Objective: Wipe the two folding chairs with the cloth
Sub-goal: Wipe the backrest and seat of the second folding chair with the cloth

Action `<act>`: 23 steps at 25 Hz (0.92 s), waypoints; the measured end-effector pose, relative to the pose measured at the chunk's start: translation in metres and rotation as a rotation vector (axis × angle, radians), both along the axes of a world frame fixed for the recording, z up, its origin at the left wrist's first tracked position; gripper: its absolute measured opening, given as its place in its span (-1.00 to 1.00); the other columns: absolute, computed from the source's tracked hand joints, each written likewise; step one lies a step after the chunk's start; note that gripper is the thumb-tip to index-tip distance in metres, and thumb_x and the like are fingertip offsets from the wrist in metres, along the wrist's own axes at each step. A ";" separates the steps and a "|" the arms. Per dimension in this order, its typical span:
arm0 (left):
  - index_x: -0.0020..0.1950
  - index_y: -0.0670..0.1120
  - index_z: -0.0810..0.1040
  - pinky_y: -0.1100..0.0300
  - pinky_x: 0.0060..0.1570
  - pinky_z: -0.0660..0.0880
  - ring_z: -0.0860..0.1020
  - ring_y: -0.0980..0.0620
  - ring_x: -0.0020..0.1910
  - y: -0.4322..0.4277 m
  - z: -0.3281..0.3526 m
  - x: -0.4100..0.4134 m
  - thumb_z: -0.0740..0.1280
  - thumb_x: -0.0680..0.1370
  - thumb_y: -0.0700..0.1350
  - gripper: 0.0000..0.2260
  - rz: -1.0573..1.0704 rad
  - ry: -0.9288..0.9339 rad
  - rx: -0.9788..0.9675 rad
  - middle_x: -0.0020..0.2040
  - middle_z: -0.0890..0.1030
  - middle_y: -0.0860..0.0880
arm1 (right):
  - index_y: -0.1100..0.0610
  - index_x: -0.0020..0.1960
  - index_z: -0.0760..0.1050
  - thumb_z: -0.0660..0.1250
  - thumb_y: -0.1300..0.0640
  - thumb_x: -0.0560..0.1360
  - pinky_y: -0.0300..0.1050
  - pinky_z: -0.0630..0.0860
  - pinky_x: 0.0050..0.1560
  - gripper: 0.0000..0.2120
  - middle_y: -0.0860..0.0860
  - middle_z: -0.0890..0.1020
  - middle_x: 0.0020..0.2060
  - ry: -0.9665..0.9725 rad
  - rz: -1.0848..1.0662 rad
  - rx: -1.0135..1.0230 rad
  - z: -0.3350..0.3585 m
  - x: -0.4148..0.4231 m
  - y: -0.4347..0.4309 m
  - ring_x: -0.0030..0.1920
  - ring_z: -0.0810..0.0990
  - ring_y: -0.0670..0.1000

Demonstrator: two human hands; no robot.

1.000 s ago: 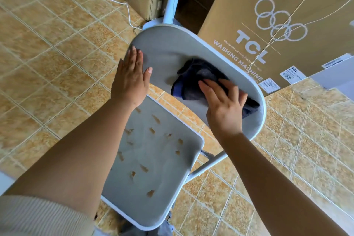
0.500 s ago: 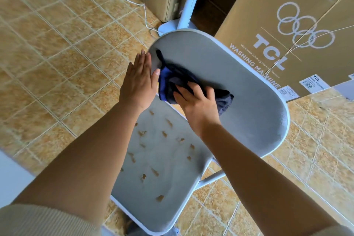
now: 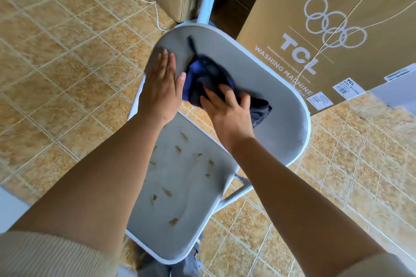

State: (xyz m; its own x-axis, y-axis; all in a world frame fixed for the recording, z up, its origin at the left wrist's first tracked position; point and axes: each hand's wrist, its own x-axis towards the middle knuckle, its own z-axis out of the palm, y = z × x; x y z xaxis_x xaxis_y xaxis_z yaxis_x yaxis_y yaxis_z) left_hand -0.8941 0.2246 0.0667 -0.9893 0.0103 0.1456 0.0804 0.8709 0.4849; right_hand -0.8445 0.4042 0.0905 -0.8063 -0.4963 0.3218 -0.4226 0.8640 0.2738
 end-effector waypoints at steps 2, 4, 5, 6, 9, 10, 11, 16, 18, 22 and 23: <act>0.54 -0.25 0.04 0.04 0.50 -0.03 0.02 -0.10 0.55 0.013 0.001 0.003 -0.09 0.63 0.05 -0.44 -0.023 0.011 0.008 0.56 0.03 -0.22 | 0.08 0.10 0.59 0.14 0.26 0.50 0.04 0.29 0.02 -0.69 -0.04 0.61 0.18 -0.019 0.025 0.019 -0.014 0.021 0.025 0.22 0.40 0.10; 0.54 -0.25 0.03 0.03 0.50 -0.01 0.02 -0.11 0.55 0.027 0.000 0.007 -0.09 0.64 0.05 -0.44 -0.027 0.008 0.005 0.56 0.00 -0.22 | 0.08 0.12 0.58 0.02 0.27 0.56 0.05 0.29 0.03 -0.62 -0.06 0.60 0.19 -0.025 -0.022 0.008 -0.021 0.047 0.053 0.23 0.39 0.09; 0.55 -0.24 0.02 0.03 0.51 0.00 0.02 -0.12 0.55 0.032 0.000 0.009 -0.07 0.65 0.05 -0.46 -0.015 -0.004 0.009 0.57 -0.01 -0.21 | 0.06 0.14 0.57 -0.03 0.26 0.57 0.05 0.29 0.04 -0.59 -0.07 0.59 0.22 -0.024 -0.073 -0.004 -0.021 0.059 0.066 0.24 0.39 0.08; 0.55 -0.23 0.01 0.03 0.50 0.01 0.03 -0.13 0.54 0.036 0.000 0.011 -0.05 0.66 0.04 -0.47 -0.001 -0.018 0.012 0.57 -0.03 -0.19 | 0.04 0.16 0.56 -0.04 0.26 0.57 0.07 0.30 0.05 -0.57 -0.09 0.57 0.25 -0.011 -0.129 -0.033 -0.018 0.069 0.077 0.24 0.39 0.08; 0.55 -0.22 0.01 0.03 0.49 0.02 0.04 -0.14 0.54 0.040 -0.003 0.011 -0.03 0.66 0.03 -0.47 0.012 -0.014 -0.019 0.57 -0.03 -0.19 | 0.05 0.22 0.55 0.00 0.27 0.51 0.12 0.31 0.12 -0.55 -0.07 0.54 0.30 0.064 -0.260 -0.187 0.008 0.072 0.095 0.22 0.36 0.10; 0.55 -0.23 0.01 0.03 0.49 0.02 0.03 -0.12 0.54 0.039 -0.003 0.010 -0.04 0.66 0.03 -0.47 0.001 -0.005 -0.035 0.57 -0.02 -0.20 | 0.06 0.24 0.54 0.01 0.29 0.47 0.11 0.27 0.13 -0.52 -0.06 0.53 0.31 0.091 -0.300 -0.226 0.017 0.065 0.094 0.21 0.33 0.10; 0.55 -0.24 0.01 0.03 0.50 0.00 0.01 -0.11 0.55 0.038 -0.005 0.008 -0.04 0.66 0.03 -0.47 -0.012 0.000 -0.049 0.57 -0.01 -0.21 | 0.05 0.25 0.53 0.04 0.32 0.43 0.09 0.23 0.11 -0.49 -0.06 0.51 0.33 0.121 -0.338 -0.257 0.025 0.057 0.090 0.21 0.32 0.10; 0.55 -0.24 0.03 0.03 0.52 -0.08 -0.02 -0.10 0.55 0.027 -0.009 0.007 -0.05 0.66 0.03 -0.47 -0.058 0.044 -0.104 0.57 0.00 -0.21 | 0.08 0.28 0.51 0.08 0.29 0.48 0.10 0.24 0.06 -0.56 -0.01 0.50 0.35 0.070 -0.209 -0.235 0.017 0.019 0.047 0.26 0.31 0.15; 0.55 -0.24 0.01 0.02 0.52 -0.09 -0.03 -0.10 0.56 0.022 -0.010 0.008 -0.05 0.65 0.04 -0.46 -0.074 0.046 -0.130 0.57 -0.02 -0.21 | 0.11 0.26 0.53 0.10 0.28 0.50 0.15 0.32 0.07 -0.60 0.02 0.53 0.32 0.029 -0.093 -0.141 0.001 0.020 0.041 0.26 0.31 0.16; 0.56 -0.22 -0.01 0.03 0.52 -0.10 -0.04 -0.09 0.56 0.007 -0.010 0.003 -0.03 0.66 0.04 -0.46 -0.017 -0.014 -0.149 0.57 -0.05 -0.20 | 0.09 0.23 0.54 0.14 0.29 0.49 0.11 0.31 0.05 -0.62 -0.02 0.53 0.32 0.000 -0.043 -0.075 -0.008 0.034 0.050 0.25 0.34 0.14; 0.56 -0.21 -0.02 0.04 0.52 -0.10 -0.05 -0.09 0.56 0.002 -0.011 0.001 -0.04 0.66 0.05 -0.46 -0.008 -0.030 -0.154 0.57 -0.05 -0.19 | 0.09 0.24 0.53 0.10 0.30 0.49 0.11 0.30 0.04 -0.59 -0.03 0.52 0.32 0.003 -0.073 -0.114 -0.004 0.036 0.052 0.24 0.34 0.14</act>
